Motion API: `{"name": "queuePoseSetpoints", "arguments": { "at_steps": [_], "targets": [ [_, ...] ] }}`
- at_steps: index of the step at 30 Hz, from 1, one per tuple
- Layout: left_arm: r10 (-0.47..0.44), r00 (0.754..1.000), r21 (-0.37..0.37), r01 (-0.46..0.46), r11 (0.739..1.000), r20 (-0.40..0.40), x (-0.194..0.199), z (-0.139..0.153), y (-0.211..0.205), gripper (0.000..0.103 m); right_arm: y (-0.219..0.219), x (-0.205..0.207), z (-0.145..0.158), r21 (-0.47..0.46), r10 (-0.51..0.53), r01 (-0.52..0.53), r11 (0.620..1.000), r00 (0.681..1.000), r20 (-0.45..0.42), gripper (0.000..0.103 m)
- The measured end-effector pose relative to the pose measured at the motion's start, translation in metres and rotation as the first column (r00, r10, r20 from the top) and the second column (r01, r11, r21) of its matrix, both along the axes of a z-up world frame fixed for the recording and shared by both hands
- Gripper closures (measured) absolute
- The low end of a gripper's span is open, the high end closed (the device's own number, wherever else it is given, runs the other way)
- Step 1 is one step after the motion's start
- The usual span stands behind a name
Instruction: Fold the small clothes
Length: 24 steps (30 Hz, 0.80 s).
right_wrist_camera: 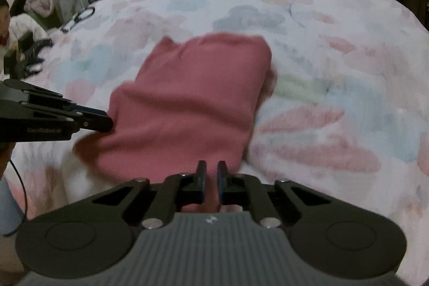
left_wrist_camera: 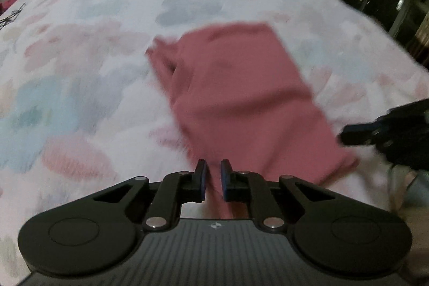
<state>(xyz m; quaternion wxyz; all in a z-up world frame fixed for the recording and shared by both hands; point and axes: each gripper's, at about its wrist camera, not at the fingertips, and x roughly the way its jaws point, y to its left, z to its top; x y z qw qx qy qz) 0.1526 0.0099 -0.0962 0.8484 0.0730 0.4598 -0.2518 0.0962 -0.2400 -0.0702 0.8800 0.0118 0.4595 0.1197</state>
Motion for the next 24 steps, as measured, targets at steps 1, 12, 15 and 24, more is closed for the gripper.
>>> {"name": "queuePoseSetpoints", "arguments": {
  "at_steps": [1,12,15,24],
  "targets": [
    [0.008,1.000,-0.007,-0.008,1.000,-0.012,-0.002,-0.005,0.004,0.091,-0.001,-0.003,-0.003,0.004,0.001,-0.001,1.000,1.000,-0.011,0.103],
    [0.071,0.996,-0.104,-0.076,0.992,-0.050,-0.004,-0.007,0.025,0.087,-0.009,-0.022,-0.023,0.027,-0.028,0.030,0.999,0.997,-0.066,0.099],
    [0.086,0.996,-0.136,-0.086,0.987,-0.002,-0.012,0.019,0.031,0.077,-0.014,-0.025,0.002,0.046,-0.032,0.033,0.998,0.999,-0.014,0.096],
    [0.228,0.936,-0.110,-0.206,0.972,0.269,-0.044,0.097,0.018,0.024,0.007,-0.037,0.091,0.052,-0.031,0.021,0.998,0.979,0.202,0.049]
  ]
}}
